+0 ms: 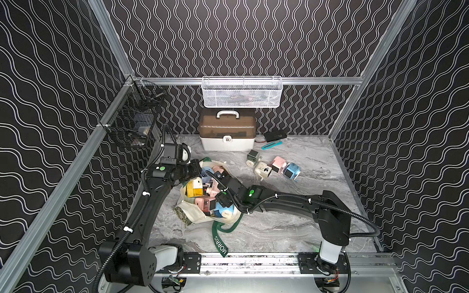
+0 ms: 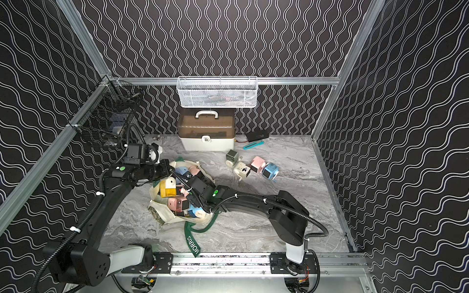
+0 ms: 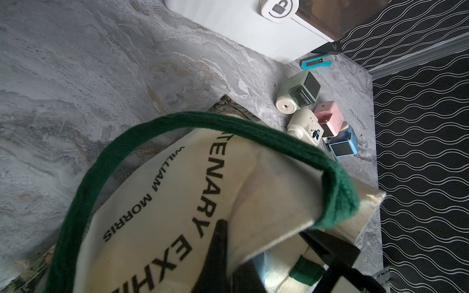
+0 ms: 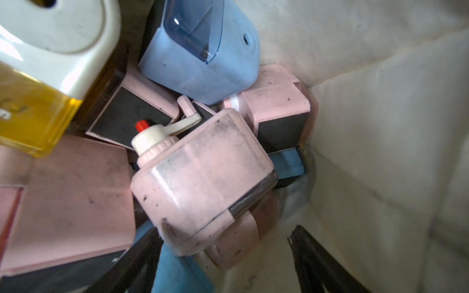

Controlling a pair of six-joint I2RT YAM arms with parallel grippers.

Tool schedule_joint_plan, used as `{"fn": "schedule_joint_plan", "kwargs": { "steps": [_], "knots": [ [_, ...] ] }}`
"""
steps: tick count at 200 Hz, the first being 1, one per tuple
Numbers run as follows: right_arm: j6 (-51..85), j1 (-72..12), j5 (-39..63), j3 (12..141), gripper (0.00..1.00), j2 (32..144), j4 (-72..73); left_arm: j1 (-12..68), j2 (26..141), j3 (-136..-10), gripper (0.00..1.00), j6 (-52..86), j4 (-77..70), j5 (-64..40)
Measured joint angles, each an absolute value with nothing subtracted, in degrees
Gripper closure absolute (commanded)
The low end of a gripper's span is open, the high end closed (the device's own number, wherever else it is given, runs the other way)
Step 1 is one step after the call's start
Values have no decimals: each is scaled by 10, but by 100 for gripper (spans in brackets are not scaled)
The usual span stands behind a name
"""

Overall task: Take out the pencil sharpeners from the tote bags
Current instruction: Pick up the pencil sharpener from the canvas bag.

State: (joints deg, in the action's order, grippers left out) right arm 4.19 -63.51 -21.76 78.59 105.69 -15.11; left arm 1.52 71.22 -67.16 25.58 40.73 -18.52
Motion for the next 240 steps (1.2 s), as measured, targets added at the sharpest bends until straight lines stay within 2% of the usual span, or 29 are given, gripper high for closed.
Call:
{"fn": "schedule_joint_plan", "kwargs": {
  "steps": [29, 75, 123, 189, 240],
  "knots": [
    [107, -610, -171, 779, 12, 1050, -136, 15, 711, -672, 100, 256, 408, -190],
    [289, -605, -103, 777, 11, 1041, -121, 15, 711, -672, 100, 256, 408, -192],
    [424, -599, -116, 813, 12, 1082, -120, 15, 711, -670, 100, 256, 407, -192],
    [460, -582, -144, 870, 16, 1147, -131, 15, 711, -670, 100, 256, 407, -194],
    [454, -573, -154, 923, 27, 1200, -146, 15, 711, -670, 100, 256, 406, -194]
  ]
}}
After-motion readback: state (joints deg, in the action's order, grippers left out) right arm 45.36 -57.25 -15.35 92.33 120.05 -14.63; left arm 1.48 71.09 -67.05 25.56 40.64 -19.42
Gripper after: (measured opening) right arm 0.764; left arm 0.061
